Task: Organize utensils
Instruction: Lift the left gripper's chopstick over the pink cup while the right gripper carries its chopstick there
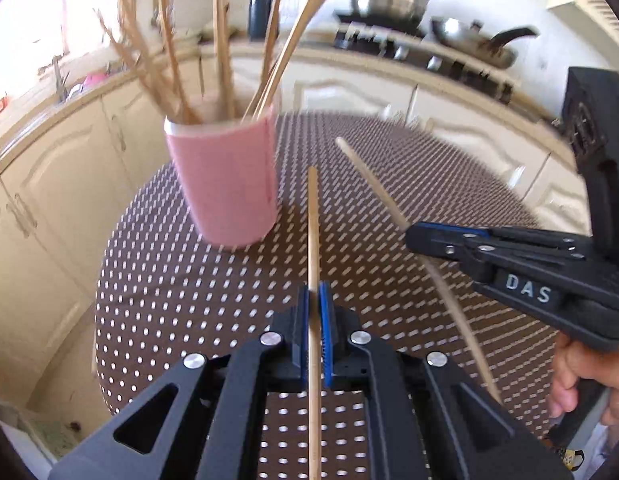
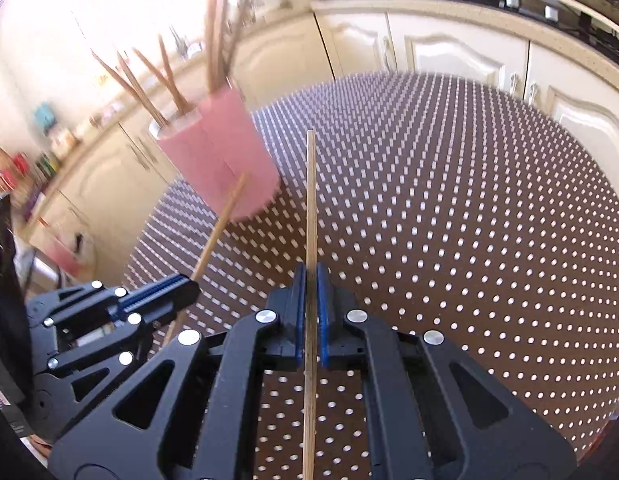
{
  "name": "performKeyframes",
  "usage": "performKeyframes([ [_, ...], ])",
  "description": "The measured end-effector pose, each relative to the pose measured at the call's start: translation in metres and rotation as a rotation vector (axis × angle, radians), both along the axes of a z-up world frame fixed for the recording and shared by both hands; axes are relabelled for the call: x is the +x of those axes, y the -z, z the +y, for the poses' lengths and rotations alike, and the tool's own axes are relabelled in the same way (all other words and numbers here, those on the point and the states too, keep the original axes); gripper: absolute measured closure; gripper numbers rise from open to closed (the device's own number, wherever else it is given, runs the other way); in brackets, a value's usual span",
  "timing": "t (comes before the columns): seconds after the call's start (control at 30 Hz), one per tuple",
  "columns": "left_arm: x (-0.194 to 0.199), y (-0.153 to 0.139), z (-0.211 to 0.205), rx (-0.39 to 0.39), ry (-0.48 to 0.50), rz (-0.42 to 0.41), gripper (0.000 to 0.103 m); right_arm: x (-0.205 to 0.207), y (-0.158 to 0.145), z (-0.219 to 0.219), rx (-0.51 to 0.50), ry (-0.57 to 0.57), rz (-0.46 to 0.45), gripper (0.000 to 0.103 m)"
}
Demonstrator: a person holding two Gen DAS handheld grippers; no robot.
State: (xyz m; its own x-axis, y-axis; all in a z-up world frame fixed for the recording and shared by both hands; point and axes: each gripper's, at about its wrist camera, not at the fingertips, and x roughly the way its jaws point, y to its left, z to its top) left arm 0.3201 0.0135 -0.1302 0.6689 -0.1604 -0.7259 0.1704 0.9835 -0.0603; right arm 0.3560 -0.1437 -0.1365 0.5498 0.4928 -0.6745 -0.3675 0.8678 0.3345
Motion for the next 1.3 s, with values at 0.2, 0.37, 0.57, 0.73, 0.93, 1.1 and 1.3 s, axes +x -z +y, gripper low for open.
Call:
performKeyframes([
  [0.2,-0.036,-0.046,-0.003,-0.105,0.051,-0.233,0.097,-0.026,-0.039,-0.023,0.115,-0.014,-0.129,0.097],
  [0.37,-0.061,-0.076,-0.006,-0.142,0.057,-0.402,0.097,-0.050,-0.073,-0.024,0.183,-0.027,-0.250,0.097],
  [0.57,-0.079,-0.098,-0.003,-0.224,0.025,-0.567,0.097,-0.065,-0.104,-0.023,0.255,-0.020,-0.385,0.097],
  [0.73,-0.078,-0.111,0.005,-0.265,-0.004,-0.632,0.097,-0.063,-0.120,-0.022,0.289,-0.018,-0.472,0.097],
  [0.93,-0.067,-0.124,0.016,-0.288,-0.035,-0.717,0.097,-0.054,-0.135,-0.008,0.323,-0.027,-0.570,0.097],
  [1.1,-0.051,-0.130,0.033,-0.280,-0.090,-0.788,0.097,-0.028,-0.139,0.015,0.326,-0.055,-0.599,0.097],
  [1.3,-0.009,-0.130,0.060,-0.285,-0.175,-0.834,0.097,0.006,-0.134,0.043,0.334,-0.072,-0.645,0.097],
])
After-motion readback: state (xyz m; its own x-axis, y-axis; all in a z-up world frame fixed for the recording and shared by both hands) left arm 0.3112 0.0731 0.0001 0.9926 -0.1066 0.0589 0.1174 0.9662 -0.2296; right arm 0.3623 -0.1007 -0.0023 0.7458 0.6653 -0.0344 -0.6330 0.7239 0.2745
